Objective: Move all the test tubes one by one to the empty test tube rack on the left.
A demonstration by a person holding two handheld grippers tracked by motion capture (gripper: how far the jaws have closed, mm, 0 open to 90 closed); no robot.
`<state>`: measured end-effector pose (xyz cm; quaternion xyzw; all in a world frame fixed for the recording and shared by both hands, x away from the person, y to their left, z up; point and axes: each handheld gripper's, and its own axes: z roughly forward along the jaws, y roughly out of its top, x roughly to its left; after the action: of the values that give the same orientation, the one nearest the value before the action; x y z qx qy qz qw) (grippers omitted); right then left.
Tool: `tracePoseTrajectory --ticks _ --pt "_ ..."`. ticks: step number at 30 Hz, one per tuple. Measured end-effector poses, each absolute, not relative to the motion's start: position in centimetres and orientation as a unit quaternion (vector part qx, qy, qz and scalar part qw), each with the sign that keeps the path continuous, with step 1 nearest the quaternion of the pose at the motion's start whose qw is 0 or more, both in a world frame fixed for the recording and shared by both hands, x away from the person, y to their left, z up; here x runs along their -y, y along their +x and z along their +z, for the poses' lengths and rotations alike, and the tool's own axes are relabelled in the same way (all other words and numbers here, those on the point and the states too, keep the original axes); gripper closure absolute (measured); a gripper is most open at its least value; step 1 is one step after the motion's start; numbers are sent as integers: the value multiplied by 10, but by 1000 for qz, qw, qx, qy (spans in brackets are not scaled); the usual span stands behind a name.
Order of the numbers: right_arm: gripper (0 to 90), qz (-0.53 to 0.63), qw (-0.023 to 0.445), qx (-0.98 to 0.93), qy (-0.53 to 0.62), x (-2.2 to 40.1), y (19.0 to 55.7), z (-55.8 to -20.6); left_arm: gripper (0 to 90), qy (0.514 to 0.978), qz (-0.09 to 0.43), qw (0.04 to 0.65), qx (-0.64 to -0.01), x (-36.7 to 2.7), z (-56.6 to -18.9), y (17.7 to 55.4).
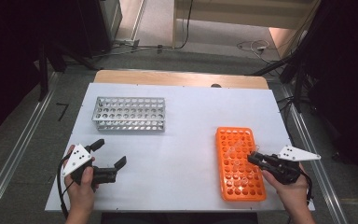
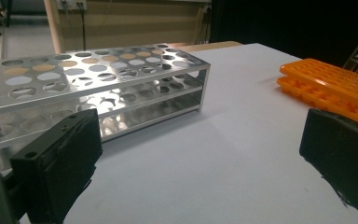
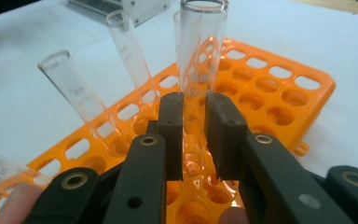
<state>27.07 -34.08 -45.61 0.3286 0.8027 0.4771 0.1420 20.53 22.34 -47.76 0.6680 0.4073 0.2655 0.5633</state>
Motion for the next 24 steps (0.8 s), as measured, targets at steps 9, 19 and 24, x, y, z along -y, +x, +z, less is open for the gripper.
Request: tracePoseTrajectory --ticks 9,19,24 --pt "747 496 154 -781 347 349 269 -431 0 674 262 564 -398 -219 -474 205" --pt "747 512 167 -772 338 341 266 -402 0 684 237 576 -380 -204 -462 206" --pt "747 525 157 -776 313 322 261 -387 0 687 245 573 -373 -193 -456 205"
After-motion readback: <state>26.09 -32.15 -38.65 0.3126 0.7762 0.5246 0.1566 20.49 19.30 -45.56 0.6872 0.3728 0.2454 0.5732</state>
